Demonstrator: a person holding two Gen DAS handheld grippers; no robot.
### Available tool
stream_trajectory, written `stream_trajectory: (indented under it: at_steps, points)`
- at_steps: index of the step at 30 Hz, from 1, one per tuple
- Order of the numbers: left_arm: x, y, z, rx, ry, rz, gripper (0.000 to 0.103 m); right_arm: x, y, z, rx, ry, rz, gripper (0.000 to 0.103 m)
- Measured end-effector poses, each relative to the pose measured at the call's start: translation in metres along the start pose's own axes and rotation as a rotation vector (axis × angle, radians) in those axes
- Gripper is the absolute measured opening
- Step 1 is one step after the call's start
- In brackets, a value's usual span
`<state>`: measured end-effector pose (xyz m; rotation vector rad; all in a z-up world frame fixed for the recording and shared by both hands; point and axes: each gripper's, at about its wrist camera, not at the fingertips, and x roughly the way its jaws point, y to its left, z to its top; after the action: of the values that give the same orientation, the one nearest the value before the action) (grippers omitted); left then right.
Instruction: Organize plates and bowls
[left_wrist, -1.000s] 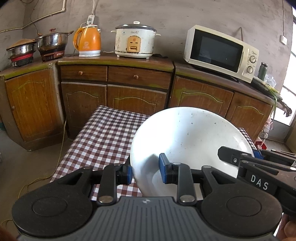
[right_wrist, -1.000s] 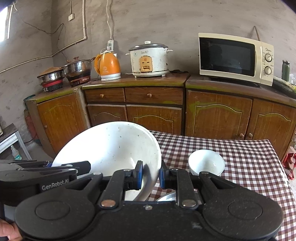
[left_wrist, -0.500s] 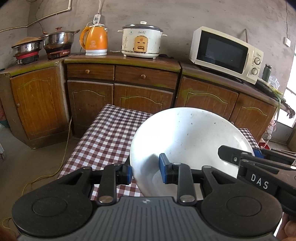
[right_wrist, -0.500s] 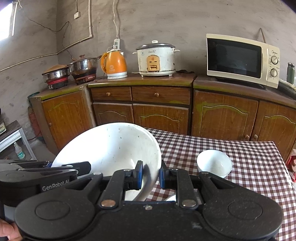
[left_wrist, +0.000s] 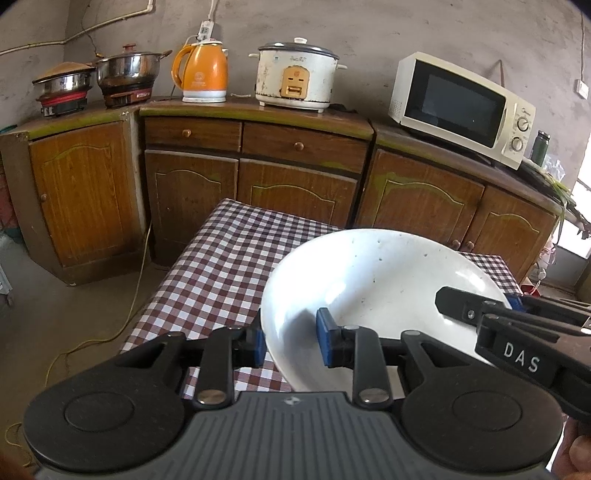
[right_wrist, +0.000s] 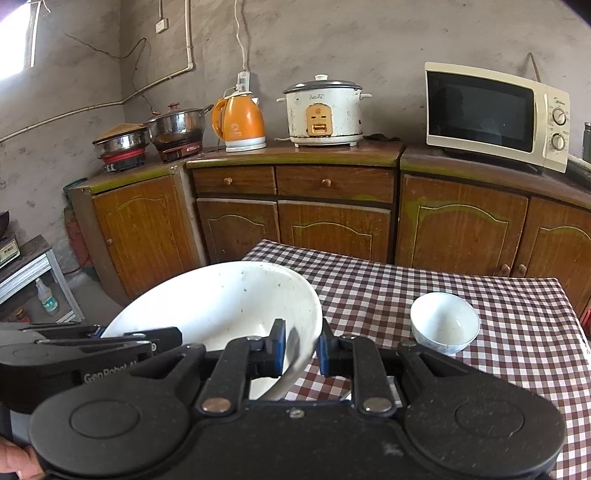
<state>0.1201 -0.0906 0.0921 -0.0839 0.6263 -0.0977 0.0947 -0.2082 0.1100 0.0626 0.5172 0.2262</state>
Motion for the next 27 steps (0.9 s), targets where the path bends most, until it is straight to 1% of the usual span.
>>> stream_trajectory:
  at_steps: [10, 20, 27]
  points:
    - [-0.002, 0.010, -0.004, -0.003, 0.003, 0.016, 0.028, 0.006, 0.014, -0.004, -0.019, 0.007, 0.019, 0.023]
    - [-0.004, 0.020, -0.013, -0.001, 0.010, 0.044, 0.028, 0.014, 0.027, -0.015, -0.033, 0.025, 0.038, 0.023]
    - [-0.006, 0.024, -0.020, -0.005, 0.016, 0.045, 0.028, 0.012, 0.030, -0.024, -0.031, 0.030, 0.049, 0.023]
